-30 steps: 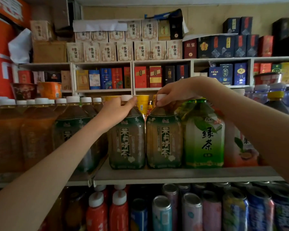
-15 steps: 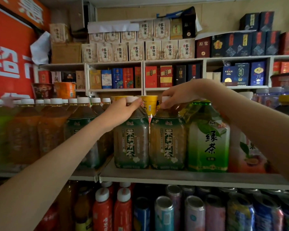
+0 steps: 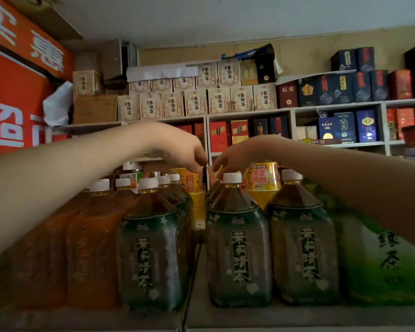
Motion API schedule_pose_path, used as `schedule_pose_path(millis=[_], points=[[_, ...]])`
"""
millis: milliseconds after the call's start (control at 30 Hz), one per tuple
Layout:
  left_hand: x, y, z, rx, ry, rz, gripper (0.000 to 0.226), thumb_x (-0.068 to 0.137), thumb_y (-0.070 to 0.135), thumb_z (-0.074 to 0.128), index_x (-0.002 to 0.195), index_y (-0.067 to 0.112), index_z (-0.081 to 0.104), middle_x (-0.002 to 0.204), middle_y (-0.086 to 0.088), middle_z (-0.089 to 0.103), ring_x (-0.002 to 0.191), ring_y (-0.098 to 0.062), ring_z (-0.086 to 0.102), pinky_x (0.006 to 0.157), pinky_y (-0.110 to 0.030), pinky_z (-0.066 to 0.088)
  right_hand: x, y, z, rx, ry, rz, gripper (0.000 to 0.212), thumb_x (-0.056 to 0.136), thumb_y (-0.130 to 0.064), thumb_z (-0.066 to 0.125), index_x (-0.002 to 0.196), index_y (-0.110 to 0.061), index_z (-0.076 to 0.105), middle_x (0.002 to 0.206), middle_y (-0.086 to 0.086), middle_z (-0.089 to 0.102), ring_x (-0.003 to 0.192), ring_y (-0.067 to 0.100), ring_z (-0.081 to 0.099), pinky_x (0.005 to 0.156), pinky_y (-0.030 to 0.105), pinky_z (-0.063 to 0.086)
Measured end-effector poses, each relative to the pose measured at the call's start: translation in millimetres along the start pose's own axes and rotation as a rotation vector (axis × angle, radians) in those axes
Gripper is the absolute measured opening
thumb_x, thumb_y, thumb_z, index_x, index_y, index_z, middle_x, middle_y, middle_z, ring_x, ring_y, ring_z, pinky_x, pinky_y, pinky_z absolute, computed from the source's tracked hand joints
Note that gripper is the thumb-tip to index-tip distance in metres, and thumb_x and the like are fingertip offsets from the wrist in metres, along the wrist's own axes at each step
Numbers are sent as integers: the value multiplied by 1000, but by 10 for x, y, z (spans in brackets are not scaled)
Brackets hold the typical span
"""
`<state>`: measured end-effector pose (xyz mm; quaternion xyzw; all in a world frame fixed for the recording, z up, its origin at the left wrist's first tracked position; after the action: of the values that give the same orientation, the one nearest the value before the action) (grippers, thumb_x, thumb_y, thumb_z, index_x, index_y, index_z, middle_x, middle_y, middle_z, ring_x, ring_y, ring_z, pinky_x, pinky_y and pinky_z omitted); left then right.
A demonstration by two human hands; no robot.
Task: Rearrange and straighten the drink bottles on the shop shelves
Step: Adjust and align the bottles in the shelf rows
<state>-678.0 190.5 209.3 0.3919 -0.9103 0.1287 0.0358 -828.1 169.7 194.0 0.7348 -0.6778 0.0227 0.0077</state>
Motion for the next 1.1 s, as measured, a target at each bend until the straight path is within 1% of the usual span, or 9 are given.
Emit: schedule_pose_path(millis=[67,167,300,433,600,733,867,933,1100], points=[[51,-68,28,5,-35,18,43,96,22,50,139,18,44,134,4,52,99,-8,52,74,-13,40,148,-28,27,-43,-58,44,24,97,-24,50,118,-15,56,109,1,58,91,14,58,65,21,48],[127,-180,118,2,-94,41,45,95,29,52,138,20,45,134,5,52,120,-12,48,95,-23,37,272,-22,59,-69,-118,123,25,93,-24,56,118,-18,55,104,-1,50,99,20,56,62,22,46],[215,-245,228,-72,-142,72,46,93,33,54,136,21,47,133,6,53,120,-12,46,92,-23,35,283,-33,27,-118,-119,137,14,91,-31,59,104,-28,56,110,0,52,102,21,54,67,24,46],[306,-246,304,-79,-204,109,46,94,34,51,137,20,47,133,4,51,111,-8,45,76,-13,37,213,-101,-36,-229,-83,76,24,92,-37,54,112,-25,60,108,-3,58,101,16,53,78,28,42],[407,-237,352,-70,-271,148,42,94,33,51,134,20,50,132,2,53,116,-13,49,90,-21,40,232,-47,-71,-58,-188,126,13,93,-25,54,100,-21,64,101,0,64,95,16,61,72,23,49],[495,-260,368,-80,-328,136,40,94,31,52,132,18,52,132,-4,53,110,-15,48,88,-24,38,308,-18,-186,74,-181,130,31,97,-29,48,116,-8,60,107,13,66,96,27,65,83,37,55],[611,-289,333,-61,-302,105,46,93,32,52,137,18,46,135,0,51,120,-14,46,90,-22,39,503,82,-193,-127,-100,182,46,97,-28,49,142,-26,37,127,7,53,106,26,60,84,40,56],[668,-297,325,-58,-302,72,44,92,32,54,133,17,51,133,-3,53,117,-16,49,86,-21,41,607,126,-70,-106,-169,217,54,95,-23,52,145,-32,31,129,5,46,117,30,53,85,38,55],[750,-304,316,-70,-299,19,42,93,27,54,134,19,50,133,-1,53,111,-12,47,78,-19,40,800,165,94,-200,-134,184,46,93,-24,55,137,-19,42,135,10,46,119,28,48,87,33,45]])
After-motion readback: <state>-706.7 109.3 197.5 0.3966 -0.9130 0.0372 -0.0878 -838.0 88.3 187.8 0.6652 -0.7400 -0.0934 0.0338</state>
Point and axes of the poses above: each hand's wrist, its own x-axis towards the middle knuckle, its own z-axis out of the palm, y = z × x, the point moved 2 cm from there along x, towards the middle knuckle
